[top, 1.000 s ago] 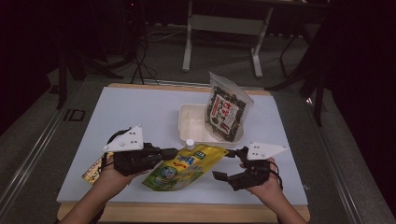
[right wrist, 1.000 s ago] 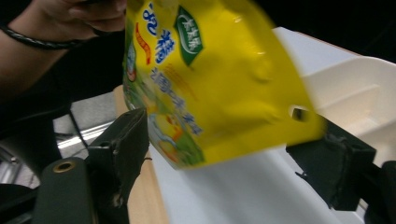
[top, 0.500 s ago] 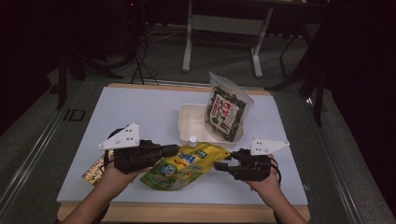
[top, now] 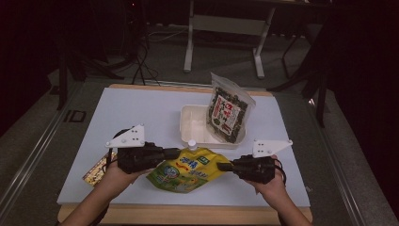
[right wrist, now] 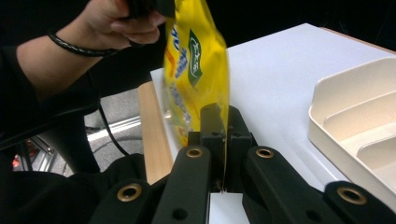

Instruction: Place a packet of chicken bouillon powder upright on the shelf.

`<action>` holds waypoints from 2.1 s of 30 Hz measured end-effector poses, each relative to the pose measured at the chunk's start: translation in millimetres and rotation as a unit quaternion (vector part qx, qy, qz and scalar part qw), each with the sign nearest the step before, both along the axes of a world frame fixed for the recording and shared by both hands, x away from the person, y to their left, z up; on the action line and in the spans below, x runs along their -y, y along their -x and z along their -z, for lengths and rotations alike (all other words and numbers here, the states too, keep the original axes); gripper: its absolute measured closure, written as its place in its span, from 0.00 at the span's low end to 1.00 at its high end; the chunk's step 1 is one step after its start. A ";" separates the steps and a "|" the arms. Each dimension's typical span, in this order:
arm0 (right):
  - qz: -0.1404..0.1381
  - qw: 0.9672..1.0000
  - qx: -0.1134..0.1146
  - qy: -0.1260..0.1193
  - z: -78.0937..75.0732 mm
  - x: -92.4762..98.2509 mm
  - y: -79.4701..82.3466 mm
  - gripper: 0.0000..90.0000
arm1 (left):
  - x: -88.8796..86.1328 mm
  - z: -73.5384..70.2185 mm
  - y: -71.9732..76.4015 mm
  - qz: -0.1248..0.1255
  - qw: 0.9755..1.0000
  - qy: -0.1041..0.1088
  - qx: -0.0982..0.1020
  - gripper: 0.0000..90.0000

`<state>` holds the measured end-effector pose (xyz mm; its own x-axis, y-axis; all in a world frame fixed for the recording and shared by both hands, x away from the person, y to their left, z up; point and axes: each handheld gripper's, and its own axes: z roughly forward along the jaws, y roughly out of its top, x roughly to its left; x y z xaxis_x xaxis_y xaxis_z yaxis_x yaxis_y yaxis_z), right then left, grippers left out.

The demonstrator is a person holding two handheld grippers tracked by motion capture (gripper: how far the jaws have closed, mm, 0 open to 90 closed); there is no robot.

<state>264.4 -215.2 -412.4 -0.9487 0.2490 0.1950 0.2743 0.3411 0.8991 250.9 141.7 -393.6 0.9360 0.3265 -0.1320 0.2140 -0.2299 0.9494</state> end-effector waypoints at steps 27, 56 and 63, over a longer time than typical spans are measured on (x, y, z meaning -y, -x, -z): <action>0.087 0.992 -0.074 0.058 -37.9 -14.5 -11.5 1.00 | -27.0 16.8 -3.6 -0.094 0.995 0.025 0.000 0.19; 0.209 0.974 -0.080 0.046 -87.2 -25.0 -68.1 1.00 | -19.7 93.2 35.2 -0.189 0.982 -0.011 0.019 0.06; 0.228 0.969 -0.073 0.066 -85.2 -39.6 -94.6 1.00 | -20.0 96.1 33.0 -0.190 0.982 -0.005 0.014 0.06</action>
<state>359.1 -175.6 -327.1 -0.6989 0.6673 0.2573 0.5451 0.2641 0.7957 217.9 161.7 -489.7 0.7495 0.6539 -0.1034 0.2601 -0.1473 0.9543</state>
